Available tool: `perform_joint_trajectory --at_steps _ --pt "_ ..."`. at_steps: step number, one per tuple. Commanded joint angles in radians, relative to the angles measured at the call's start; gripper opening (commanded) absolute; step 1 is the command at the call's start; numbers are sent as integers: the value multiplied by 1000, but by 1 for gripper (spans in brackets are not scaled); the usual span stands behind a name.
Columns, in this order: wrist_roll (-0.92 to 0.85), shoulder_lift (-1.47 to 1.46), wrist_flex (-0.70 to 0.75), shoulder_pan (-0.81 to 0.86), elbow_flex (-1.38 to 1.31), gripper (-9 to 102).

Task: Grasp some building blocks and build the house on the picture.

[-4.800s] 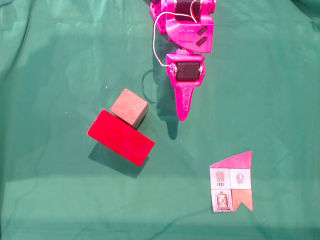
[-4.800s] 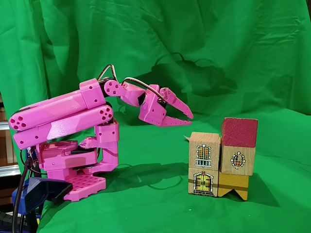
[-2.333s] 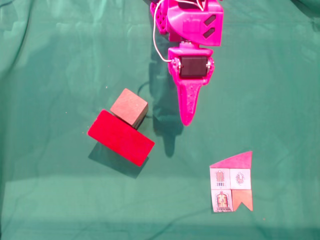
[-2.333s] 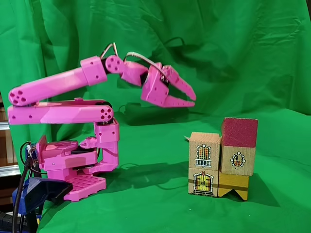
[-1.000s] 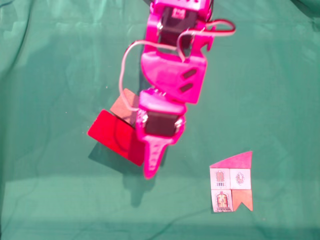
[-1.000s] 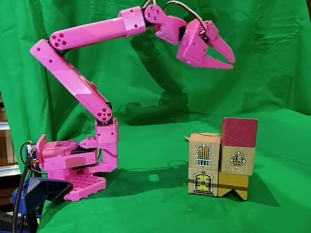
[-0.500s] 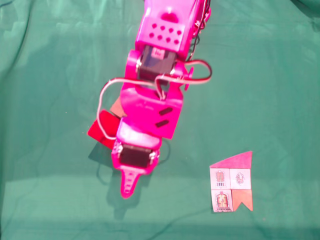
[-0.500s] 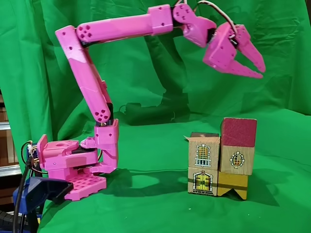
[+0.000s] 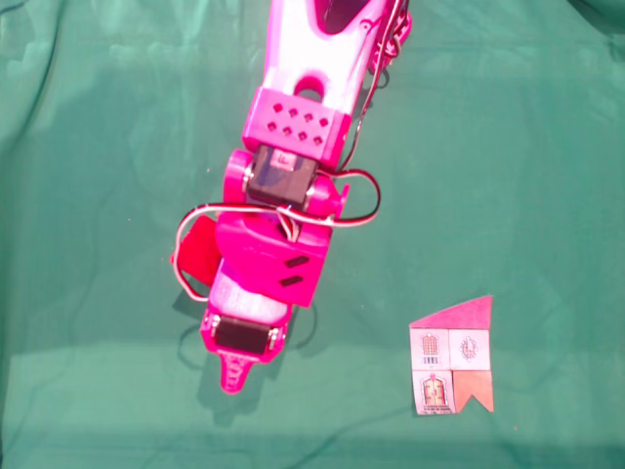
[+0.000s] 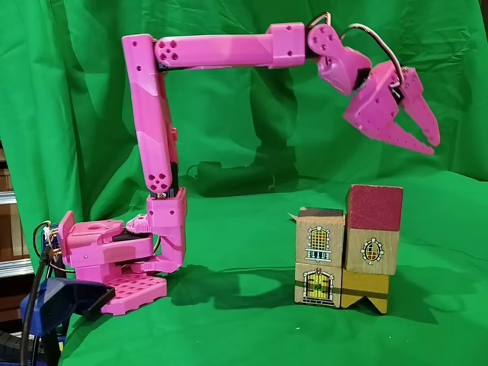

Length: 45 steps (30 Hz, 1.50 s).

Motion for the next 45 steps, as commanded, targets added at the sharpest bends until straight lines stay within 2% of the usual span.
perform_joint_trajectory --at_steps 1,22,33,45 --pt "-6 -8 -6 2 -44 1" --pt "-5 -15 5 -9 -18 1" --pt "-5 3 97 -9 74 1" --pt "-5 0 103 -11 78 1"
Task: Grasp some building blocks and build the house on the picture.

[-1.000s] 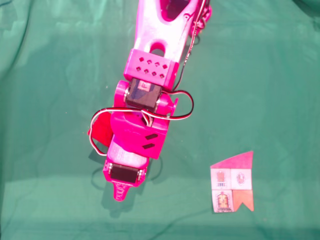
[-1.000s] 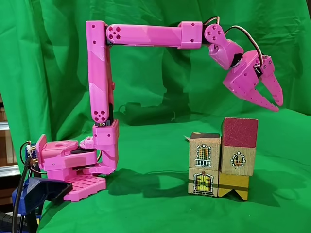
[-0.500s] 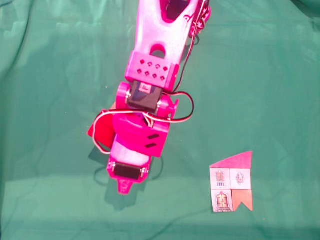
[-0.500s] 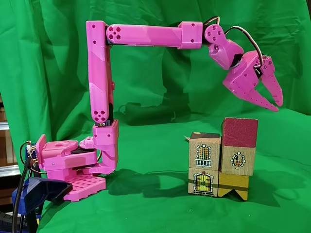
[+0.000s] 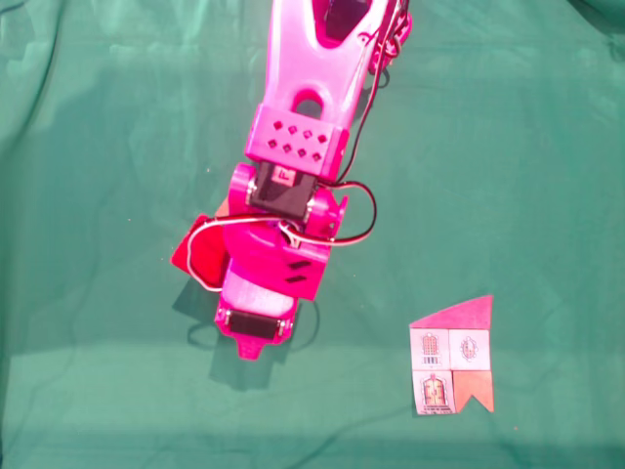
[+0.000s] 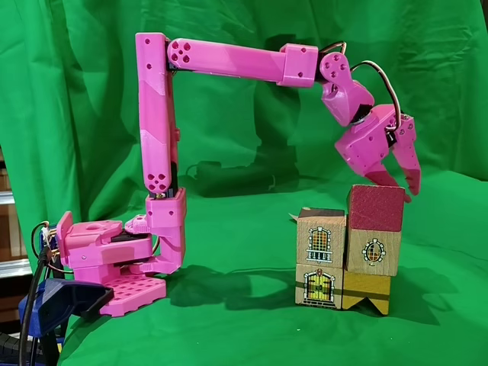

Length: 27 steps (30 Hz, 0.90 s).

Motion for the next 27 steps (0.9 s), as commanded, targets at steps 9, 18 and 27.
perform_joint_trajectory --at_steps 9,18,27 --pt "-5 25 6 -3 -5 1" --pt "-5 74 6 0 -9 1" --pt "-5 212 8 5 -6 1"
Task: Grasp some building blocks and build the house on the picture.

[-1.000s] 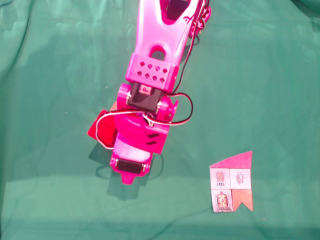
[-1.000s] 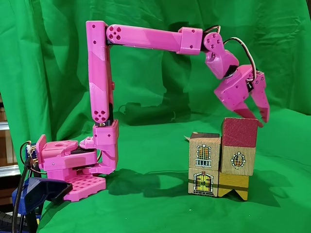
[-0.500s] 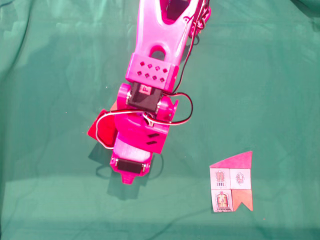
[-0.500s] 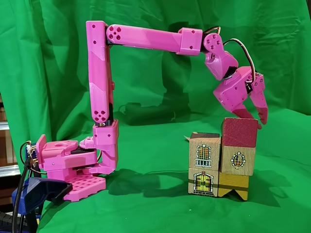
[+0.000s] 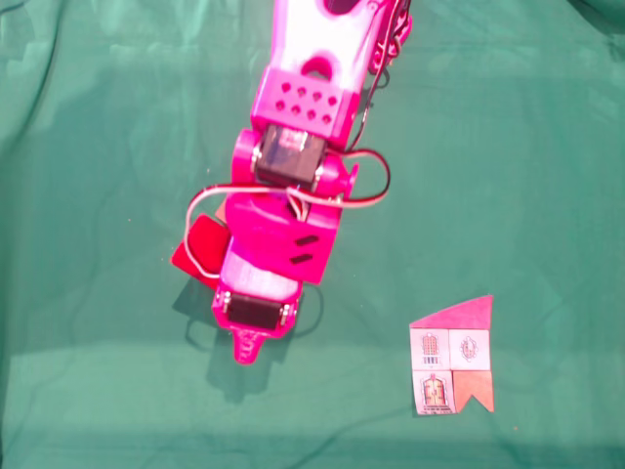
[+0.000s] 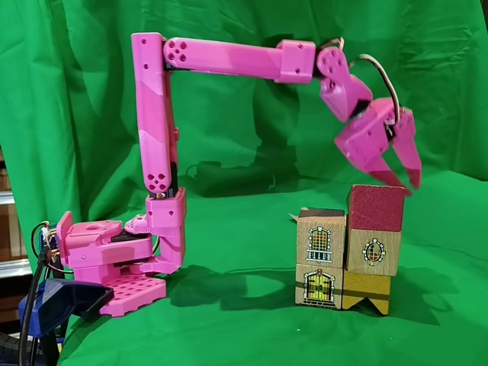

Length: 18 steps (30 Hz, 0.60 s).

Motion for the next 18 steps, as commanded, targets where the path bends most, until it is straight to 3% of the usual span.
perform_joint_trajectory --at_steps 1,10,18 --pt "-5 78 14 2 -6 1" --pt "11 155 288 -6 -29 1" --pt "11 175 417 -6 -31 1"
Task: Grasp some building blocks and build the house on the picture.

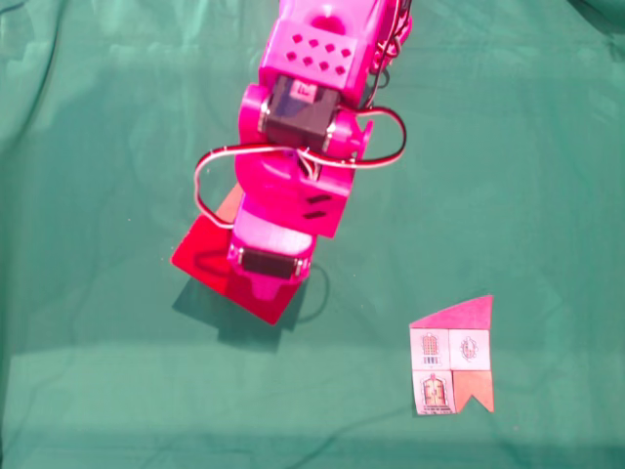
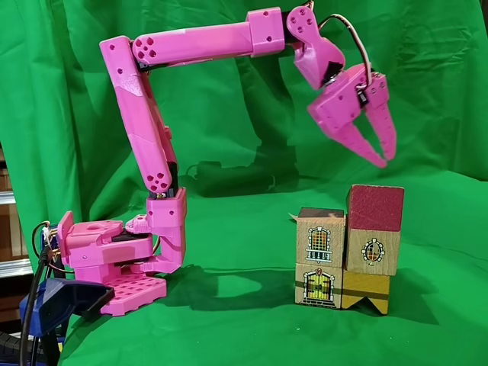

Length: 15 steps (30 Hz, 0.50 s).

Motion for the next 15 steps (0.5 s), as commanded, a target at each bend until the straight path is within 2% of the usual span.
perform_joint_trajectory --at_steps 1,7,15 --pt "0 44 29 -6 -31 1" --pt "-12 58 35 -6 -49 4" --pt "5 58 35 -5 -28 26"
